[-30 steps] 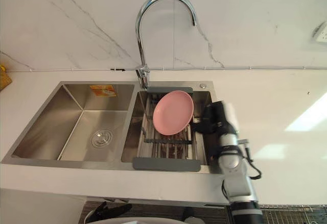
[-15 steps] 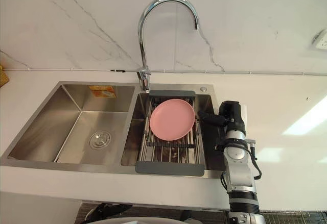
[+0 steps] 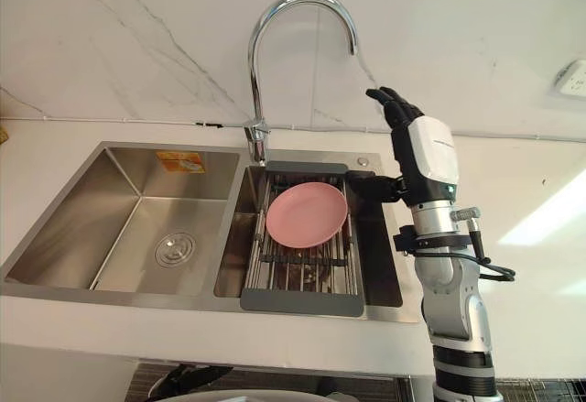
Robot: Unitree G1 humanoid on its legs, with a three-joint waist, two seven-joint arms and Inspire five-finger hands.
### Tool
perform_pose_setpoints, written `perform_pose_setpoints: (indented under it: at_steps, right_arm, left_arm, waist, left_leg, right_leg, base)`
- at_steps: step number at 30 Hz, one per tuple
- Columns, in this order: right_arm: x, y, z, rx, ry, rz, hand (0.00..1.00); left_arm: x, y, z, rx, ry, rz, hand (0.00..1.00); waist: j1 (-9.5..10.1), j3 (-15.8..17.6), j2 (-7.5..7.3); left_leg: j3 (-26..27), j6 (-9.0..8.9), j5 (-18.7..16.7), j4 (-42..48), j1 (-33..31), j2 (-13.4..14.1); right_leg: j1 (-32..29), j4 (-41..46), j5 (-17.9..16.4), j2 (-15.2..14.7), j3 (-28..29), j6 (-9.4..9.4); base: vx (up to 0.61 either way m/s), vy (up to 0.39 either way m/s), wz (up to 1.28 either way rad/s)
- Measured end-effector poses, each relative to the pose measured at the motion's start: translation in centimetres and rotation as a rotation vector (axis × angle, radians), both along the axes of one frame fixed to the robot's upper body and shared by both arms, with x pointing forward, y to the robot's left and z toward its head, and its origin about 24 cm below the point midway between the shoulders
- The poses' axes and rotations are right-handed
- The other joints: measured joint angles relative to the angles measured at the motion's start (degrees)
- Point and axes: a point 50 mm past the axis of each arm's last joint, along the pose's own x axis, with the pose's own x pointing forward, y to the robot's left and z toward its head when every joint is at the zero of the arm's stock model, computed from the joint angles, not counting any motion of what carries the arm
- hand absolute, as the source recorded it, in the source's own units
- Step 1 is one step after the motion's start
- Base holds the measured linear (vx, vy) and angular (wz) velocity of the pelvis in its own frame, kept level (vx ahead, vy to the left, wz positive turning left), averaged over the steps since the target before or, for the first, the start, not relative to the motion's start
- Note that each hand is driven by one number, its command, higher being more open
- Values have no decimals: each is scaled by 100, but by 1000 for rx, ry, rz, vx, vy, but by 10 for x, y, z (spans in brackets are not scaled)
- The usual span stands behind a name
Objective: Walk over to the sink, pick up the cup, carry it to the dishwasher, place the cup inside the dishwasher, then close the dishwasher door
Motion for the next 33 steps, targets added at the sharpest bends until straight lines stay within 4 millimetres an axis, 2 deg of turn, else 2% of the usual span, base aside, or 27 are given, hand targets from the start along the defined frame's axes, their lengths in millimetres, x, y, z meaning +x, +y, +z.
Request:
perform_pose_setpoints:
  at_steps: [5,6,10,14,18,22,26,33]
  right_arm:
    - [-9,4,-1,-149,69,73,100]
    - [-19,9,3,-199,83,120,100]
    - [-19,9,2,-197,85,121,100]
    - [-23,6,-3,-42,159,197,100]
    - [-28,1,-16,109,309,276,100]
    - [-36,-1,-29,153,460,343,100]
    - [-41,2,-35,117,516,352,100]
    - [-40,8,-32,-119,416,236,100]
  left_arm:
    - [-3,1,0,-4,-9,3,100]
    - [-8,2,0,-12,-12,-5,100]
    - [-8,2,0,-12,-11,-5,100]
    - [-8,2,0,-24,-17,-11,100]
    - [-10,3,1,-53,-29,-26,100]
    - [-9,2,1,-92,-51,-49,100]
    - [-12,6,2,-96,-49,-58,100]
    - [-13,7,2,-92,-42,-62,100]
  waist:
    - [-13,-1,-2]
    - [-62,-54,-39]
    - [-65,-61,-38]
    - [-80,-61,-38]
    - [-123,-60,-39]
    - [-229,-40,-20]
    - [-196,9,-42]
    - [-174,89,-48]
  left_leg:
    - [74,-9,-16,-2,-8,1]
    - [66,-6,-86,101,-56,-15]
    - [63,-5,-86,105,-61,-17]
    - [41,1,-91,128,-93,-27]
    - [14,13,-141,187,-157,-39]
    - [477,-8,-137,296,-269,62]
    - [487,-10,-151,297,-265,0]
    - [521,-53,-231,376,-260,-11]
  right_leg:
    - [-39,0,-3,7,46,5]
    - [-32,2,-7,-31,15,10]
    - [-33,2,-6,-34,11,10]
    - [-41,4,-6,-54,-27,10]
    - [-44,7,-10,-92,-104,16]
    - [-107,132,-82,-209,-262,111]
    - [-125,219,-132,-296,-257,170]
    - [-130,307,-202,-346,-252,217]
  base:
    - [2,1,-5]
    - [0,0,0]
    - [0,0,0]
    - [0,0,3]
    - [0,3,9]
    - [5,33,24]
    - [19,58,2]
    - [8,13,0]
